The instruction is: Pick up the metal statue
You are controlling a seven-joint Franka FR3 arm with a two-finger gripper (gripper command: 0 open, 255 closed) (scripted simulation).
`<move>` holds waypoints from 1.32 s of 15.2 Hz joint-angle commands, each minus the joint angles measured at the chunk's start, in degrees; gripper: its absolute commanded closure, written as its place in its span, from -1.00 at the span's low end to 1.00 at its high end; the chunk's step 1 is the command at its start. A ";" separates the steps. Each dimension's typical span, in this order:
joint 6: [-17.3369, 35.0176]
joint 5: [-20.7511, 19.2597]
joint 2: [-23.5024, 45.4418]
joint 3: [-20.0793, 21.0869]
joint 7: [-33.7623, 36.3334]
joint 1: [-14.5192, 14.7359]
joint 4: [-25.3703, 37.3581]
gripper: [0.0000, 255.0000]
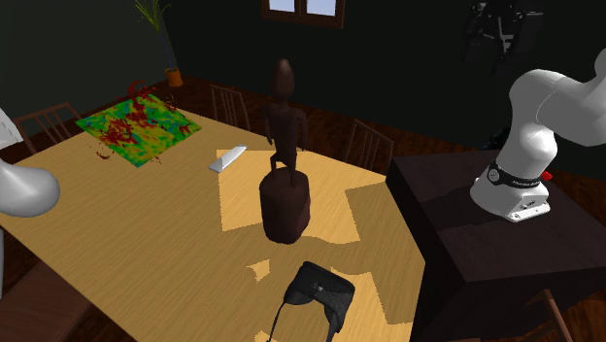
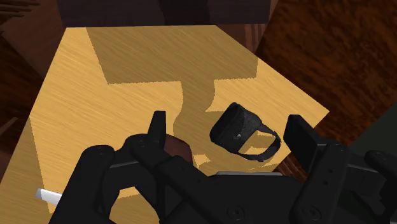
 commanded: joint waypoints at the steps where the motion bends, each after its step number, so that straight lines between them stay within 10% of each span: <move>1: 0.00 0.00 0.00 0.00 0.00 0.00 0.00 -1.00; 20: 36.61 -5.63 29.77 7.72 18.47 -7.90 8.62 -1.00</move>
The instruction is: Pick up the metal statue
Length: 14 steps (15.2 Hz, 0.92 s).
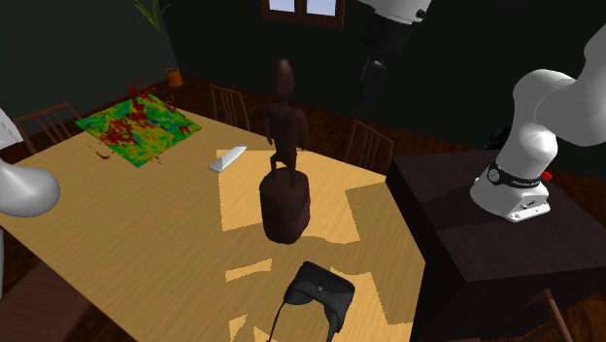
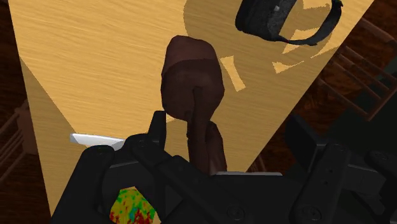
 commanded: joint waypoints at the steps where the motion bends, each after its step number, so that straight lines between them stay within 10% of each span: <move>1: 2.66 -1.56 3.47 0.69 2.65 -0.87 2.41 -1.00; 14: 13.71 -10.49 18.26 1.53 13.84 -3.41 11.19 -1.00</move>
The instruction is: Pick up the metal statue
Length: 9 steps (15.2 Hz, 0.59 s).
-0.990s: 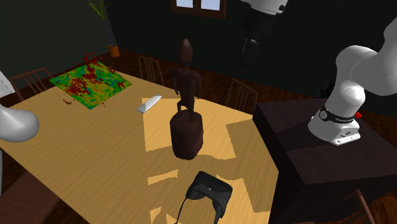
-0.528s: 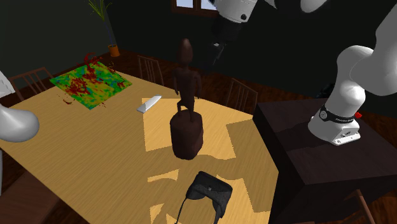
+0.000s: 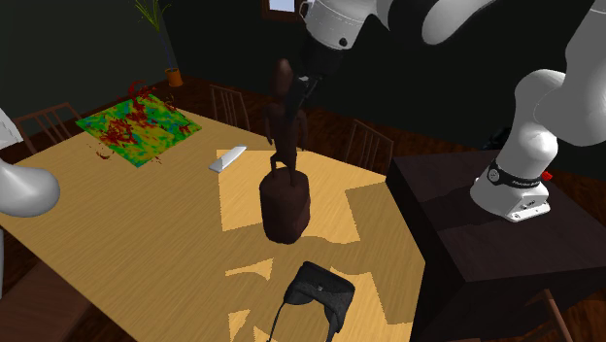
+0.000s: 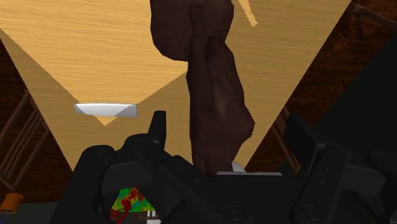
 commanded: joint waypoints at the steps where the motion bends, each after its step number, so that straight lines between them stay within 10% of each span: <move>1: 1.46 -0.38 0.52 -0.04 0.37 -0.04 -0.92 -1.00; 4: 2.61 -0.68 0.89 -0.05 0.67 -0.05 -1.72 -1.00; 5: 2.54 -0.67 0.90 -0.05 0.67 -0.04 -1.65 1.00; 9: 2.55 -0.69 0.91 -0.04 0.69 -0.03 -1.65 1.00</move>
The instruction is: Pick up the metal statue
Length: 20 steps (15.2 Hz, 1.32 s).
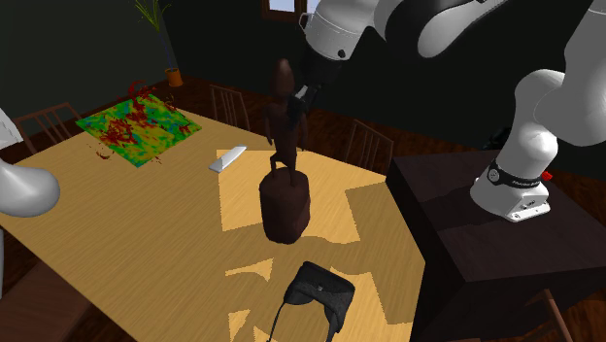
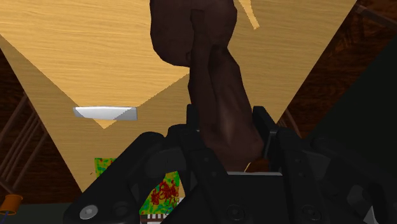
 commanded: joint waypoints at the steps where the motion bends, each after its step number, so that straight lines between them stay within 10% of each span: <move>1: 0.03 0.02 0.03 0.03 0.00 0.02 -0.01 1.00; 20: -10.94 2.11 -2.33 0.08 -2.38 0.10 8.80 1.00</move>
